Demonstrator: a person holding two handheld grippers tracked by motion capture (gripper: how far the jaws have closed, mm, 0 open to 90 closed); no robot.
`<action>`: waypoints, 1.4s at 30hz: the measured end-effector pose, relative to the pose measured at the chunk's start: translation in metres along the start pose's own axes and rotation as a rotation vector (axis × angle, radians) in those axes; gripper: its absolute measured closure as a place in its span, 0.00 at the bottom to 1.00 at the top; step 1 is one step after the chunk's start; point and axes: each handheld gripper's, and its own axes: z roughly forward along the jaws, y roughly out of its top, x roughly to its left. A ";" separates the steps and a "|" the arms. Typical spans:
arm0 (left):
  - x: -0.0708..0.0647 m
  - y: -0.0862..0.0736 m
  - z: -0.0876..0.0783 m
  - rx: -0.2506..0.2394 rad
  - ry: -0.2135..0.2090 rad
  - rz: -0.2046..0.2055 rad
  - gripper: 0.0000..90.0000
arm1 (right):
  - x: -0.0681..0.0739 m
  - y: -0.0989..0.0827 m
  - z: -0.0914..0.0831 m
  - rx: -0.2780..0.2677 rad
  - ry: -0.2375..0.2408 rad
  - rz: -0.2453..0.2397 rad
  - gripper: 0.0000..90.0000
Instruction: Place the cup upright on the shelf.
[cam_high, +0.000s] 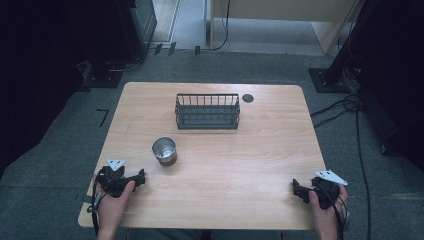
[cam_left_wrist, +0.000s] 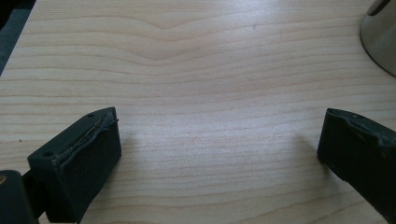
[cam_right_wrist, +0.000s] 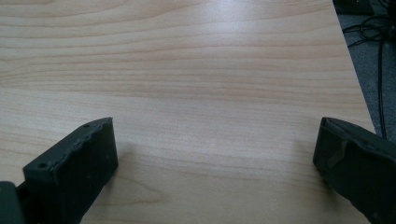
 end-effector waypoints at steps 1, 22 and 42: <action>0.000 0.000 0.000 0.000 0.000 0.000 0.00 | 0.000 0.000 0.000 0.000 0.000 0.000 0.00; -0.011 0.008 -0.019 -0.002 -0.087 0.066 0.00 | 0.000 0.000 0.000 0.000 0.001 0.000 0.00; -0.053 0.032 -0.029 -0.031 -0.159 0.148 0.00 | 0.000 0.000 0.000 -0.001 0.001 0.002 0.00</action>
